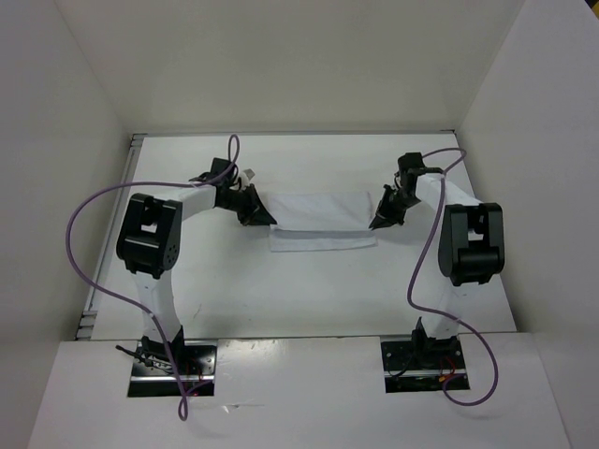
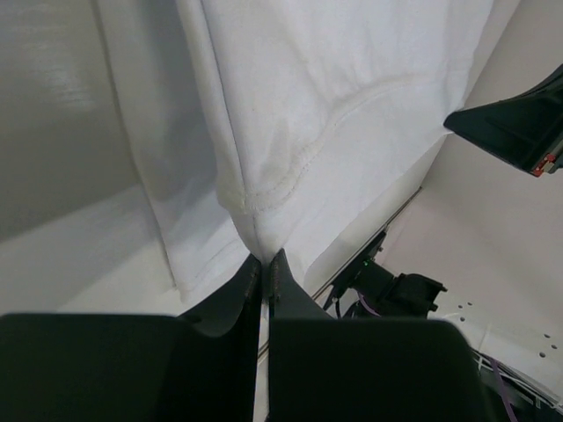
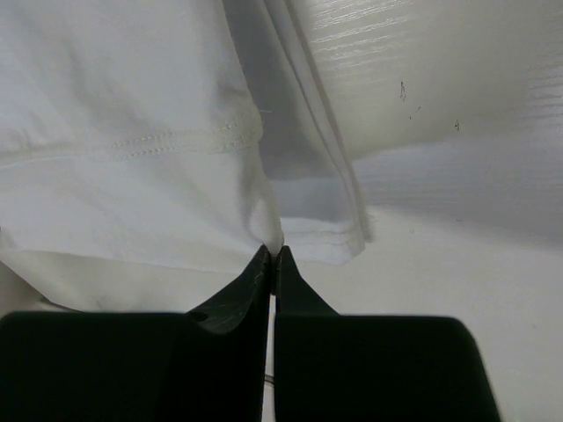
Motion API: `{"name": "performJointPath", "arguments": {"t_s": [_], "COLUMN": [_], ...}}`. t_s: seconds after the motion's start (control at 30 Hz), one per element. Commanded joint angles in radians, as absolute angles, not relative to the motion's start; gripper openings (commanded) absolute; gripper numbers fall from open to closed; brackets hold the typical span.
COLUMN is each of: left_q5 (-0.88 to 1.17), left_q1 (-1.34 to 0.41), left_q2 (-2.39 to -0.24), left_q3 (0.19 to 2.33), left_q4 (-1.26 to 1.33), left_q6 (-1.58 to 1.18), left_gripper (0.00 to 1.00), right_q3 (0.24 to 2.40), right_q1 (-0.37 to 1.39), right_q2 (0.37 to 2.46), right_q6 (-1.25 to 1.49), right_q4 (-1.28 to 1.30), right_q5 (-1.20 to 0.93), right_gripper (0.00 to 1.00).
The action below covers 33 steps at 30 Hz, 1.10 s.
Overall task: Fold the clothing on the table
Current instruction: Fold the skirt
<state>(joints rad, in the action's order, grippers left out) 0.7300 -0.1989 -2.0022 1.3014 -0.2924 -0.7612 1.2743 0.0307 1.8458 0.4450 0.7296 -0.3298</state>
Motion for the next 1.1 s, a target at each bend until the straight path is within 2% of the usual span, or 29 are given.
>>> {"name": "performJointPath", "arguments": {"t_s": [0.0, 0.9, 0.97, 1.0, 1.07], "left_q5": [0.732, 0.698, 0.698, 0.698, 0.698], "left_q1": [-0.195, -0.29, -0.311, -0.311, -0.321], "left_q2": [-1.933, -1.868, -1.878, -1.878, -1.865], "left_q3": [1.282, 1.085, 1.074, 1.074, 1.046], "left_q4": [-0.314, -0.351, -0.36, -0.37, -0.38], "left_q6": [-0.736, -0.686, -0.675, -0.675, -0.654], "left_gripper": [0.02, 0.02, 0.07, 0.22, 0.3], "right_q3": [1.259, 1.157, 1.157, 1.148, 1.147], "right_q1": [0.035, 0.063, 0.063, 0.063, 0.063], "right_q2": [1.764, 1.761, 1.77, 1.784, 1.798], "right_q6": [0.451, 0.489, 0.499, 0.499, 0.499], "right_q4": [0.758, 0.795, 0.784, 0.784, 0.775], "right_q5": [-0.279, -0.201, -0.19, -0.181, -0.172], "right_gripper": [0.0, 0.0, 0.0, 0.01, 0.11]}}
